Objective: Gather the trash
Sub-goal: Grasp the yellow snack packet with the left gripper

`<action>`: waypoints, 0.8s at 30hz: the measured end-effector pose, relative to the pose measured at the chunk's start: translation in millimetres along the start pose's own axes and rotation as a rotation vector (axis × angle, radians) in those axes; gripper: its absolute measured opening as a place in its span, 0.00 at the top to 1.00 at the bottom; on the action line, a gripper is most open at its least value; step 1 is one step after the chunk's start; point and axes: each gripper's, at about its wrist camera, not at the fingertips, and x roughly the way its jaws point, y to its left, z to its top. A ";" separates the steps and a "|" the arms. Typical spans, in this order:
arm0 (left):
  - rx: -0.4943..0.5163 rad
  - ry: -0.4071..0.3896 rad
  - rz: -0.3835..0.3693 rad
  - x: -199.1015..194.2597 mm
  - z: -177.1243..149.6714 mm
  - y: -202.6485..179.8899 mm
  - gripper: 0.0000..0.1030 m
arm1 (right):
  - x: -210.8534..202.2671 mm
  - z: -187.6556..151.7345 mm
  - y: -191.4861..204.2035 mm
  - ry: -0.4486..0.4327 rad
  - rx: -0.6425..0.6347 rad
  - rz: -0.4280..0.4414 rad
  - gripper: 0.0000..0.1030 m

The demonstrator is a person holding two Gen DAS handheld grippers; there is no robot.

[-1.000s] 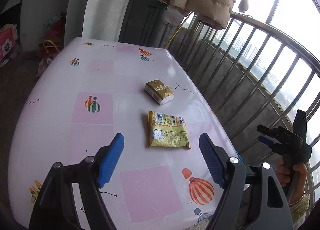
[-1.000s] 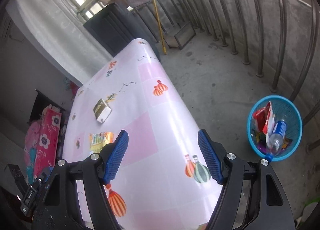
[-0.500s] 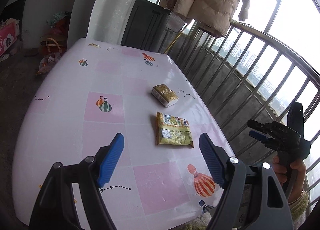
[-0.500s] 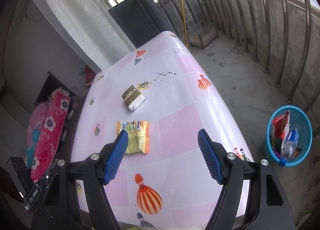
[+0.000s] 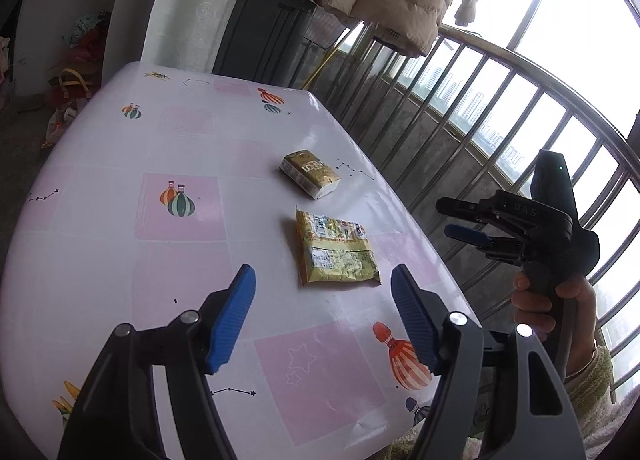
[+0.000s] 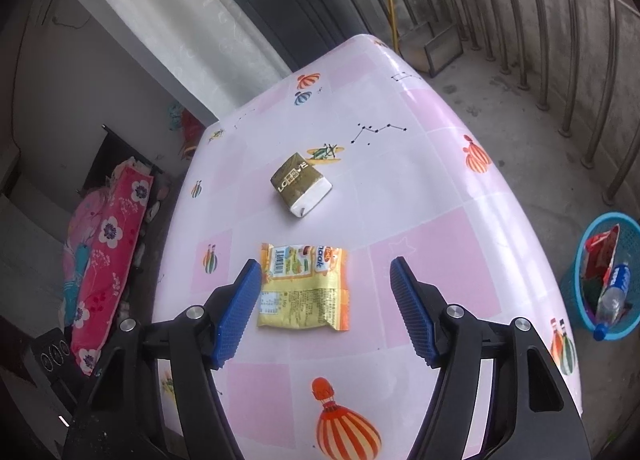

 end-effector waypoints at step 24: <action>-0.180 0.252 -0.102 111.2 12.2 26.7 0.85 | 91.8 -20.6 -4.3 0.244 0.012 0.153 0.95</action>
